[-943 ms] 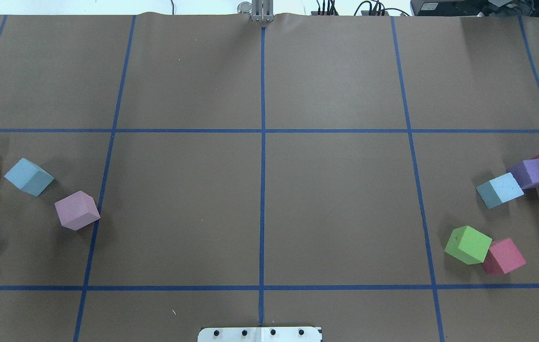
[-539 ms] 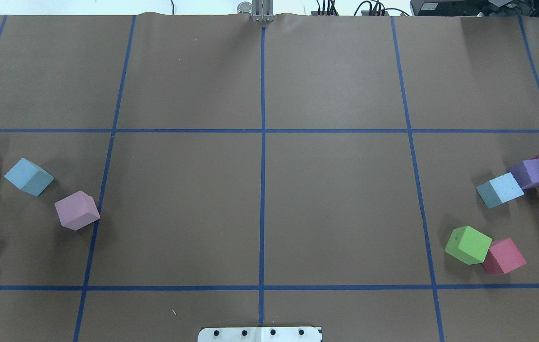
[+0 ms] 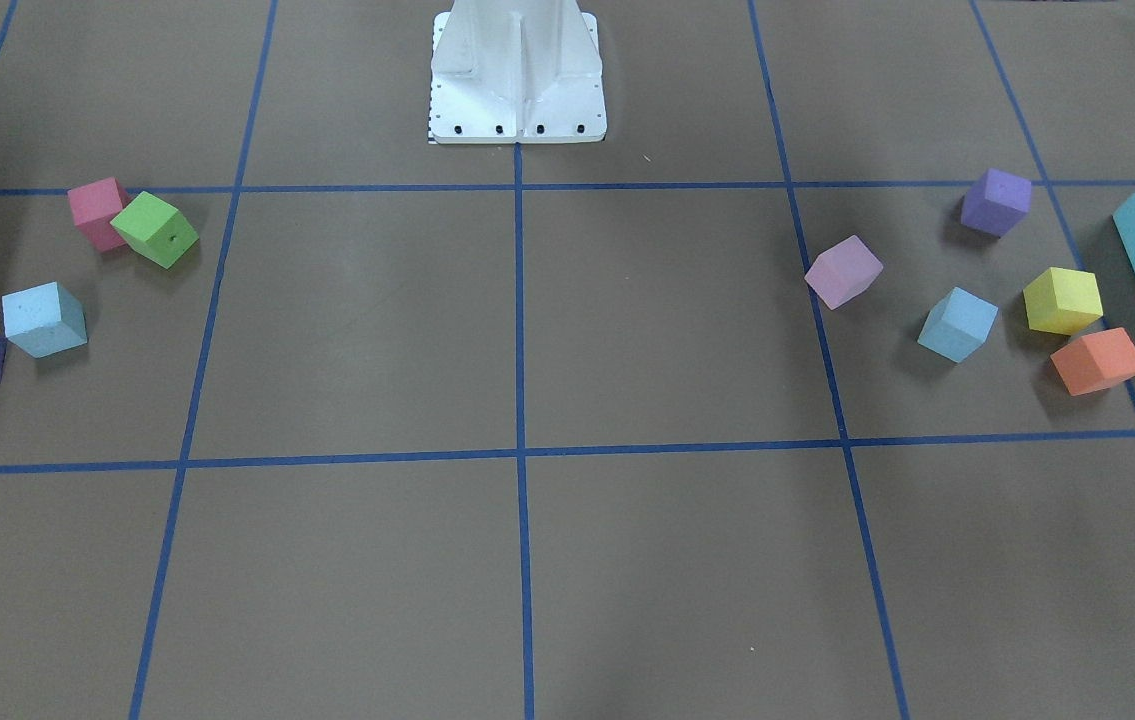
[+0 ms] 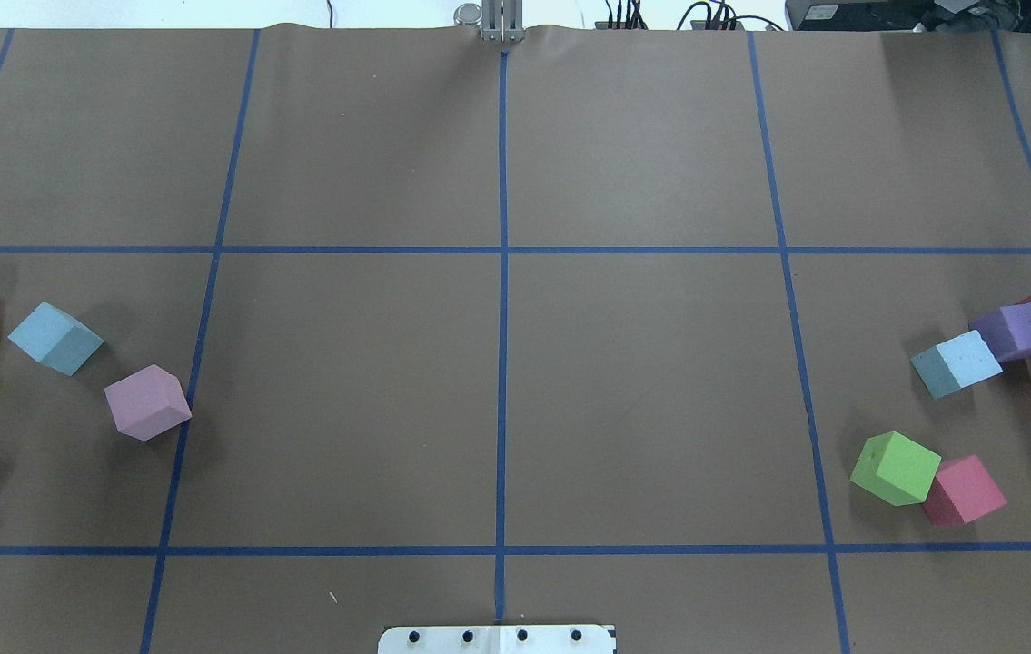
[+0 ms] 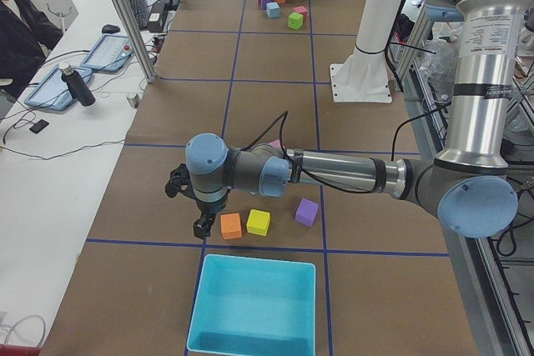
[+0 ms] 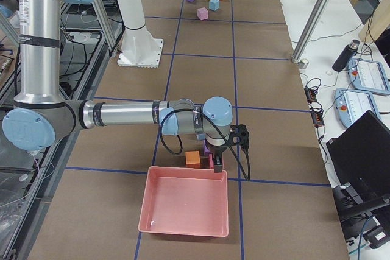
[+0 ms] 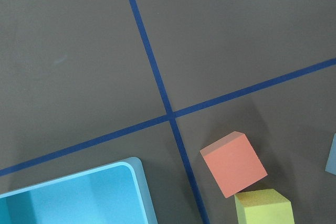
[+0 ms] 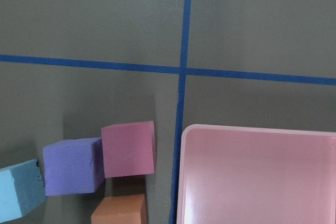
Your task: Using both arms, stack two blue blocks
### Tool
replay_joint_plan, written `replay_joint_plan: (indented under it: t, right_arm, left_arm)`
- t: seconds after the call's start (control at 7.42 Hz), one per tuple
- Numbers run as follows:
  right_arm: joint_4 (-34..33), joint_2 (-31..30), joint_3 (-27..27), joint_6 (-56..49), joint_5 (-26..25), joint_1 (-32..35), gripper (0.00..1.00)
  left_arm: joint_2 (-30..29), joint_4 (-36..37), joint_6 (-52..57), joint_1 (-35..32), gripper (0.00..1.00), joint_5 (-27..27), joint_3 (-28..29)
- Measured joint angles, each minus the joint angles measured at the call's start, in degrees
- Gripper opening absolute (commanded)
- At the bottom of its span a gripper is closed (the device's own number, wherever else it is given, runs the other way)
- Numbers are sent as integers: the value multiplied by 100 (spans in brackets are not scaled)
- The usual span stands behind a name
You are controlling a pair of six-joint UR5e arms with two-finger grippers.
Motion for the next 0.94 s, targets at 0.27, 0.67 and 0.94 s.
replay_joint_plan:
  t: [0.27, 0.67, 0.94]
  right_arm:
    - [297, 98, 68, 11, 65, -415, 100]
    - [560, 398, 171, 500, 65, -1316, 100]
    - [1190, 415, 177, 1594, -135, -1971, 100]
  left_arm:
    - [7, 0, -19, 0, 98, 3, -3]
    - [26, -7, -24, 0, 98, -3, -6]
    - [33, -8, -25, 0, 98, -4, 7]
